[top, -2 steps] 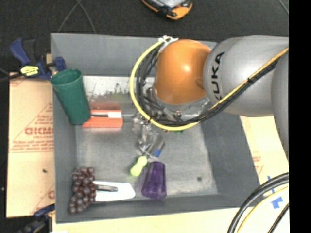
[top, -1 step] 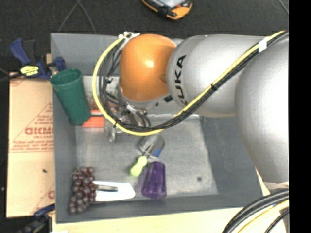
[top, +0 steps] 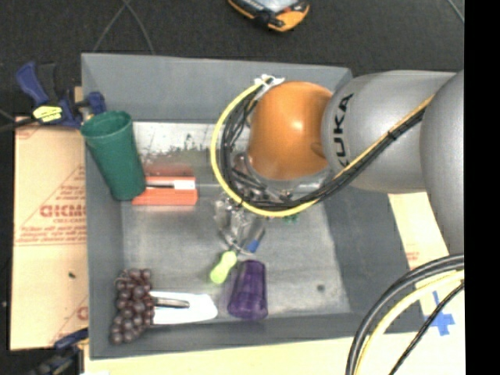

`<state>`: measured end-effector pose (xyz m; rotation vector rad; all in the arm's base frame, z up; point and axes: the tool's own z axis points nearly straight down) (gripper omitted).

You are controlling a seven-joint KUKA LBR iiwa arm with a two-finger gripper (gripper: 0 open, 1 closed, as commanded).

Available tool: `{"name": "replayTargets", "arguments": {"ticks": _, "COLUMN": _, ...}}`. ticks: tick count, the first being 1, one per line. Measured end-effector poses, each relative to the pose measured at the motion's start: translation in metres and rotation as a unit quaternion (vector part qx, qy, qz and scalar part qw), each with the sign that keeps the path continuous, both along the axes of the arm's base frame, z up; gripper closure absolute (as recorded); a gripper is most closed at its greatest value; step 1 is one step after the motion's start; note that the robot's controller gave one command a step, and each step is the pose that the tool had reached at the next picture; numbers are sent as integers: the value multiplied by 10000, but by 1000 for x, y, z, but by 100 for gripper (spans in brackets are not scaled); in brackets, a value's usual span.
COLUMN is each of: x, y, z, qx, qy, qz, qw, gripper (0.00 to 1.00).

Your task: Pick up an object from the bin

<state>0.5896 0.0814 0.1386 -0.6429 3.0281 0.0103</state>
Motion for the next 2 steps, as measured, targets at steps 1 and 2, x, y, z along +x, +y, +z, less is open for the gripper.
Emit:
{"name": "replayTargets", "arguments": {"ticks": 1, "x": -89, "y": 71, "z": 125, "qx": 135, "qy": 47, "qz": -1996, "qw": 9798, "gripper": 100}}
{"name": "replayTargets", "arguments": {"ticks": 2, "x": -87, "y": -6, "z": -11, "qx": -21, "qy": -12, "qz": 555, "qw": 9985, "gripper": 100}}
